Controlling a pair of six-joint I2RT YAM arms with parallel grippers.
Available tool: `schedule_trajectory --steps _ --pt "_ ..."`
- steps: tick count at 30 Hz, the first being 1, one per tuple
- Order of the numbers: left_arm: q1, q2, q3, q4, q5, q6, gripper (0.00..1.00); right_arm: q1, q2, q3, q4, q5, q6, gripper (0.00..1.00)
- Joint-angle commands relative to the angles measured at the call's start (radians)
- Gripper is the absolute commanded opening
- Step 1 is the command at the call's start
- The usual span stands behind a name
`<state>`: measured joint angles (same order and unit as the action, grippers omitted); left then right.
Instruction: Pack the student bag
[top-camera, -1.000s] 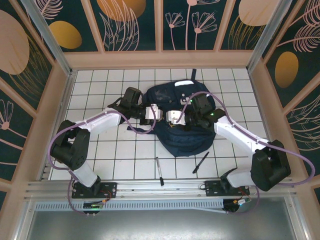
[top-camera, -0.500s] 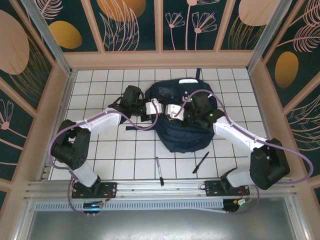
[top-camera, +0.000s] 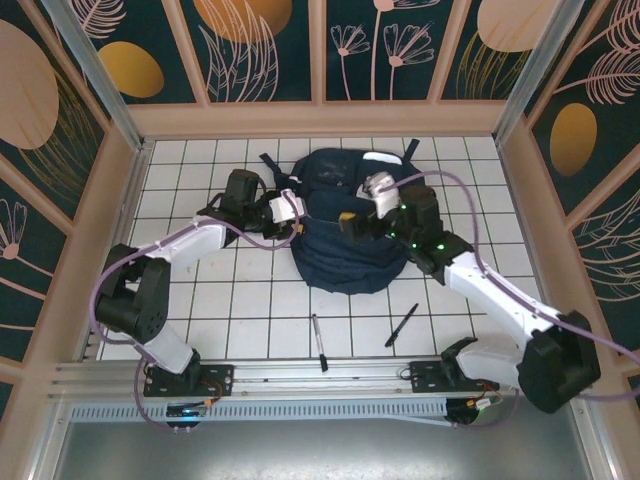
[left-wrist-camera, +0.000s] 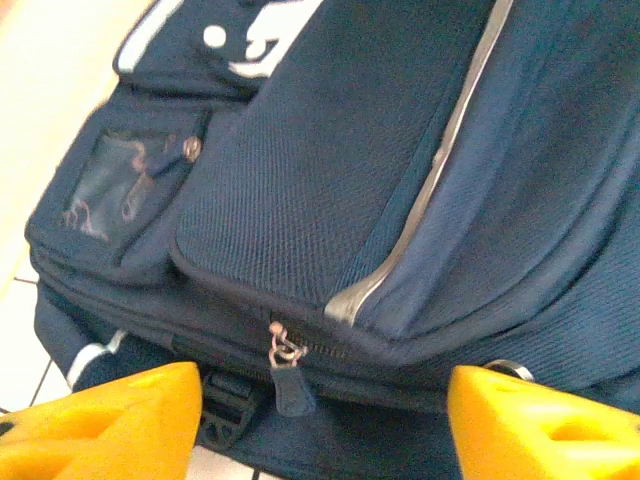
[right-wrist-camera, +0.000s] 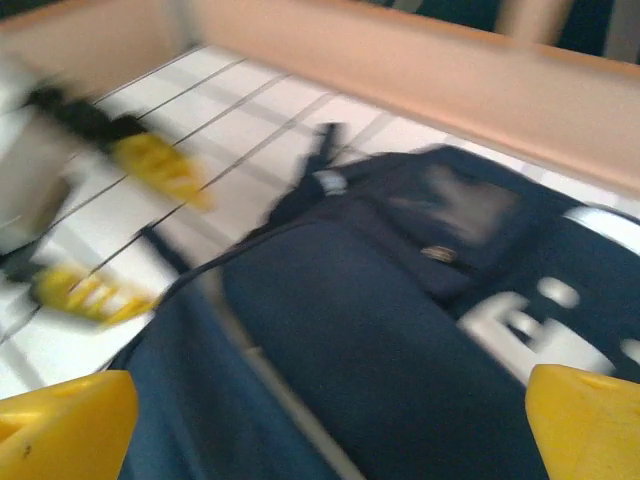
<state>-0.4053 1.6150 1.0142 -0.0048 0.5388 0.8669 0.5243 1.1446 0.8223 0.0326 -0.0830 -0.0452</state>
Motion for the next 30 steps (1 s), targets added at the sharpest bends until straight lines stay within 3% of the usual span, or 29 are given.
schedule_trajectory --steps 1,4,9,15,17,18,19,22,23,27,30 --pt "-0.020 -0.057 0.008 -0.055 0.102 0.150 0.70 -0.043 -0.057 0.088 -0.241 0.351 0.432 0.99" --pt "-0.052 -0.026 0.061 -0.105 0.060 0.243 0.73 -0.124 -0.042 0.114 -0.353 0.178 0.514 0.98" --pt "-0.095 0.092 0.203 -0.297 0.008 0.398 0.71 -0.222 0.045 0.132 -0.489 0.063 0.625 0.96" --pt "-0.107 0.189 0.237 -0.337 -0.036 0.436 0.72 -0.277 0.267 0.128 -0.517 -0.212 0.619 0.96" --pt "-0.111 0.203 0.257 -0.341 -0.049 0.417 0.68 -0.275 0.321 0.125 -0.497 -0.263 0.616 0.87" --pt "-0.113 0.213 0.277 -0.353 -0.056 0.391 0.62 -0.273 0.338 0.119 -0.475 -0.285 0.616 0.83" --pt "-0.113 0.224 0.306 -0.380 -0.059 0.377 0.49 -0.273 0.349 0.114 -0.450 -0.308 0.612 0.75" --pt "-0.113 0.250 0.389 -0.474 -0.080 0.333 0.06 -0.269 0.385 0.134 -0.426 -0.338 0.573 0.32" --pt "-0.112 0.250 0.402 -0.495 -0.081 0.323 0.00 -0.267 0.393 0.147 -0.427 -0.339 0.556 0.18" --pt "-0.111 0.197 0.355 -0.530 -0.053 0.347 0.00 -0.243 0.422 0.232 -0.475 -0.402 0.412 0.02" --pt "-0.112 0.106 0.250 -0.533 0.074 0.417 0.04 -0.229 0.471 0.326 -0.550 -0.470 0.271 0.00"
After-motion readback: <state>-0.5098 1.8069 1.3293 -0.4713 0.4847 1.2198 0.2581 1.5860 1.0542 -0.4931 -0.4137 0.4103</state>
